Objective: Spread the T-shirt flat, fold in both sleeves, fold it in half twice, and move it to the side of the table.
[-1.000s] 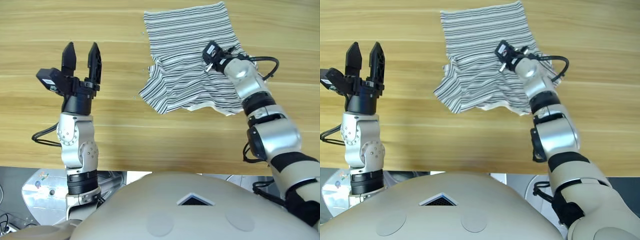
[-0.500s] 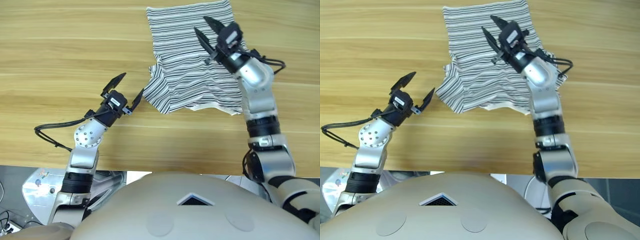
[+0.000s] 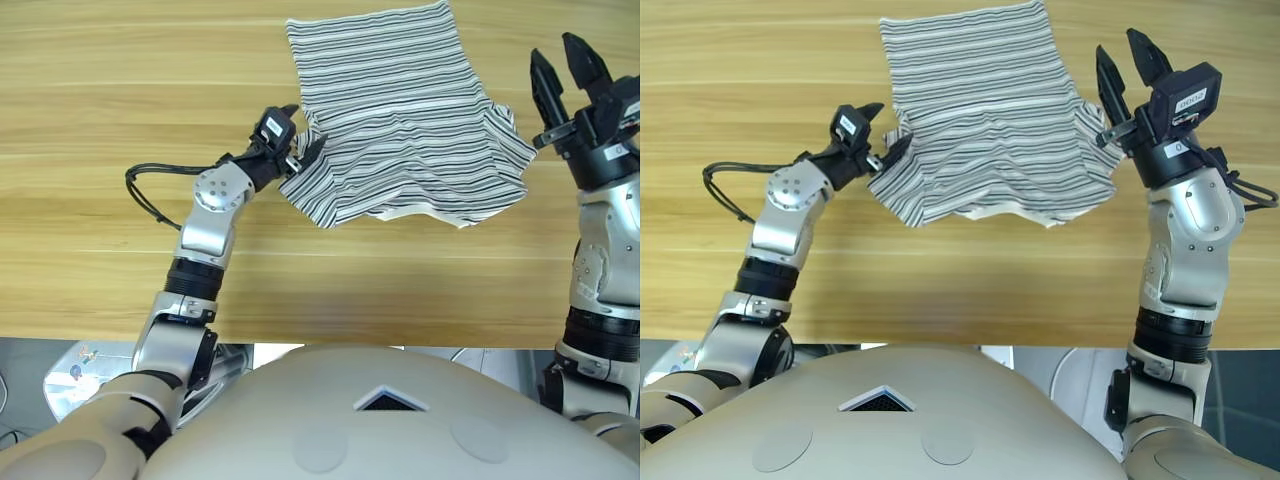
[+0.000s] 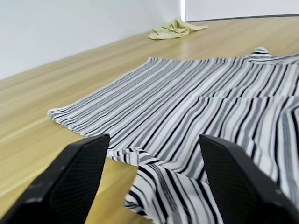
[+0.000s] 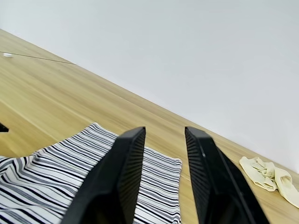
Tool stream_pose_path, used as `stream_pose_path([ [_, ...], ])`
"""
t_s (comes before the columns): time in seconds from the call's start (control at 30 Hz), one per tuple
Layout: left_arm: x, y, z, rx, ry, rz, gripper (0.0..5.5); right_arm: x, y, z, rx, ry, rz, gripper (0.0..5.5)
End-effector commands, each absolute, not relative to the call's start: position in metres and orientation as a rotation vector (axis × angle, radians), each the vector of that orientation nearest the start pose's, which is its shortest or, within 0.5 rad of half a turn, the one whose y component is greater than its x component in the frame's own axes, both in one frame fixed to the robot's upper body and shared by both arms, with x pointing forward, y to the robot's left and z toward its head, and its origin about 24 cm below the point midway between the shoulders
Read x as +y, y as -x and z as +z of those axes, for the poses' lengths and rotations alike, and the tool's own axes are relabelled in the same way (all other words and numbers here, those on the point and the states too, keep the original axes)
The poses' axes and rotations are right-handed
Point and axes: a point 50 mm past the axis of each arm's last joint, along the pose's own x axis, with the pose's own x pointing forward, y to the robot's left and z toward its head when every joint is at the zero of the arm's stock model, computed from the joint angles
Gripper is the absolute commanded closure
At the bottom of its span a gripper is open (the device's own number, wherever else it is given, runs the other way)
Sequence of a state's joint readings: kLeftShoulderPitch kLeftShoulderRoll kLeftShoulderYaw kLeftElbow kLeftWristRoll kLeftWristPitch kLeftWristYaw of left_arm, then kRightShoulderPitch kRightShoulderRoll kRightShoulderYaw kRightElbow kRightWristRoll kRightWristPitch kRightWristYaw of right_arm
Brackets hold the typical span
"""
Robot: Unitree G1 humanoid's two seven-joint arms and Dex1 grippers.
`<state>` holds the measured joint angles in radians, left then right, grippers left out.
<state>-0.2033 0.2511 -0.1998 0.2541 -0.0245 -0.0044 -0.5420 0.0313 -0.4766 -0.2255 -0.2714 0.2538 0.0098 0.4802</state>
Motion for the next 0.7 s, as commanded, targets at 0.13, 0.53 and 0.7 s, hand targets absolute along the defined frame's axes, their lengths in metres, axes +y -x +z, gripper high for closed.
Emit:
stream_pose_path([
  [0.13, 0.145, -0.245, 0.016, 0.222, -0.266, -0.729, 1.97, -0.234, -0.242, 0.135, -0.217, 0.306, 0.343, 3.95],
  [0.53, 0.171, -0.266, 0.000, 0.405, -0.526, -0.682, 1.97, -0.216, -0.245, 0.141, -0.232, 0.304, 0.393, 3.95],
  [0.7, 0.175, -0.260, -0.012, 0.439, -0.606, -0.691, 1.97, -0.213, -0.243, 0.140, -0.235, 0.291, 0.391, 3.95],
])
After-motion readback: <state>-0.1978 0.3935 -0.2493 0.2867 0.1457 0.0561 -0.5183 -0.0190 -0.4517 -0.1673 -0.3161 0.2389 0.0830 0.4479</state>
